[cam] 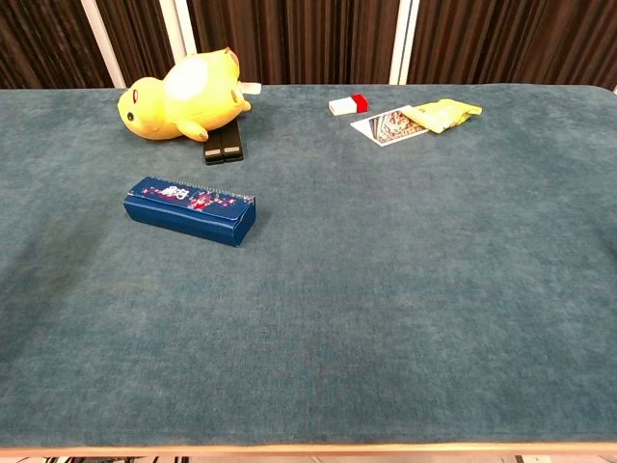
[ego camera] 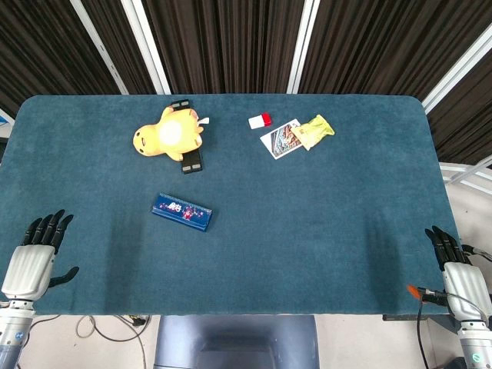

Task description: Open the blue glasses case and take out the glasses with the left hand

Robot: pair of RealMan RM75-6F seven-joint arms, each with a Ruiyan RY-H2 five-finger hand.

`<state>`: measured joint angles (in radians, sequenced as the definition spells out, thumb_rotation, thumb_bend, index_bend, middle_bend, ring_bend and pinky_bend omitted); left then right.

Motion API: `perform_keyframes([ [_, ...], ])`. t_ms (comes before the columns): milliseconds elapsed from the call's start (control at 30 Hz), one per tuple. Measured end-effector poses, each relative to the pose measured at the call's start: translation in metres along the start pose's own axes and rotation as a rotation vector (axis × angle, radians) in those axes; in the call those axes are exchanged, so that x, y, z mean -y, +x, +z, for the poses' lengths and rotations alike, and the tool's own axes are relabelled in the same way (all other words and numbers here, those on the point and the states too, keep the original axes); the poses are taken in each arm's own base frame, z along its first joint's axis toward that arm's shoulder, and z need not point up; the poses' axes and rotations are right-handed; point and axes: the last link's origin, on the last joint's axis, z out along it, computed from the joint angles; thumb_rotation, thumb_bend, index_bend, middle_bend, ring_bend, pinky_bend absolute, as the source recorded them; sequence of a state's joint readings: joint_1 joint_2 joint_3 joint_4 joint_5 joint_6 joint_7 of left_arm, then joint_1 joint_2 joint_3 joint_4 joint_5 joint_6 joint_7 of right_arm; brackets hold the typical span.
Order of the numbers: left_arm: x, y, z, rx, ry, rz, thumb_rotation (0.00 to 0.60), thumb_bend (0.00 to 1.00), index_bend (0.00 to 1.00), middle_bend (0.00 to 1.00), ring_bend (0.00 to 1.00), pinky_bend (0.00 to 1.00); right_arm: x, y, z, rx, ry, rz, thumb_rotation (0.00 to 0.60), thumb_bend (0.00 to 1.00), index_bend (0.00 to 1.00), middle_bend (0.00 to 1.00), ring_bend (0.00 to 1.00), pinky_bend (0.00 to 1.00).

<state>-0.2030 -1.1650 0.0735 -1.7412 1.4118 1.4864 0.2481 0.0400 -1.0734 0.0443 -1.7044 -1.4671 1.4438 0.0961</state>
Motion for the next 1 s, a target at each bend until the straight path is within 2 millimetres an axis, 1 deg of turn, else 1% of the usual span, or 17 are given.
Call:
perform_keyframes([
  [500,-0.002,0.0,0.002,0.007,-0.002,-0.001,0.6,0.14,0.0,0.0,0.0,0.06,0.0,0.0,0.0,0.003,-0.003,0.004,0.6,0.14,0.0,0.0,0.0,0.2],
  [700,-0.004,-0.001,0.007,0.019,-0.001,0.003,0.6,0.14,0.0,0.0,0.0,0.06,-0.001,0.0,0.001,0.005,-0.008,0.006,0.6,0.14,0.0,0.0,0.0,0.2],
  [867,-0.011,0.002,0.019,0.033,-0.02,0.013,0.6,0.14,0.0,0.02,0.0,0.07,-0.002,-0.001,0.002,0.01,-0.017,0.012,0.6,0.14,0.0,0.0,0.0,0.2],
  [1000,-0.026,0.006,0.04,0.054,-0.064,0.038,0.6,0.2,0.0,0.05,0.0,0.08,-0.002,-0.002,0.004,0.017,-0.022,0.017,0.6,0.14,0.0,0.0,0.0,0.2],
])
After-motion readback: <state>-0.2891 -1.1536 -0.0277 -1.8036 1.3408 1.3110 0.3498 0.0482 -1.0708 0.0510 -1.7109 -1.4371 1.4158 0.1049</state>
